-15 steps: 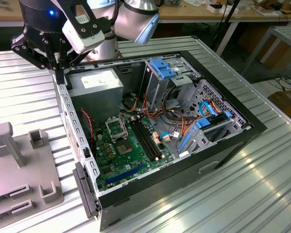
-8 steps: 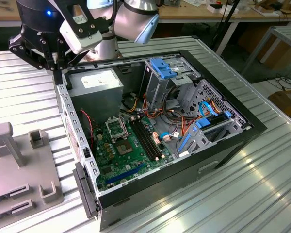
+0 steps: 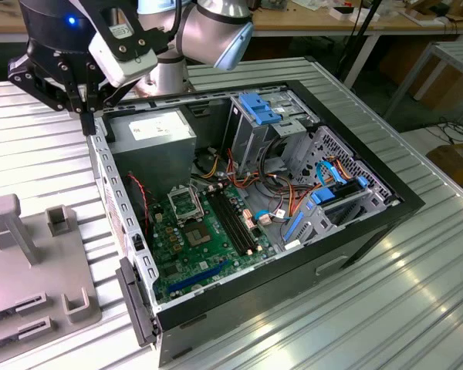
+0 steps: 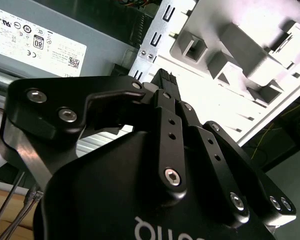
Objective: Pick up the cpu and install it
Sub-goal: 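Reach for the cpu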
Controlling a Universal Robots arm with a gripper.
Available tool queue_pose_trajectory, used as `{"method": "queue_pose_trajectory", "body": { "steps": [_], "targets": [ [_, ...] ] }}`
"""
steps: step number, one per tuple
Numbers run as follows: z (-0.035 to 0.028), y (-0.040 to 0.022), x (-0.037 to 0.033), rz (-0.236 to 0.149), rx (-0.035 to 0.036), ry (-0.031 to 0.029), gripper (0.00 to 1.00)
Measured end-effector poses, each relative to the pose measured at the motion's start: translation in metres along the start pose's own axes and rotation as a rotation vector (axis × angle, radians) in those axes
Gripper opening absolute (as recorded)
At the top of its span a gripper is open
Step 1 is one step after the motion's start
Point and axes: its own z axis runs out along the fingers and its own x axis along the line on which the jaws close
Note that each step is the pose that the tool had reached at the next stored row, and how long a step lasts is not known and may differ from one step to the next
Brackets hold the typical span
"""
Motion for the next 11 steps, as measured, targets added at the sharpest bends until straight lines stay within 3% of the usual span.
{"method": "queue_pose_trajectory", "body": {
  "steps": [11],
  "targets": [
    [0.0003,-0.0004,0.0055,0.000,0.0002,0.0019,0.11]
  ]
}}
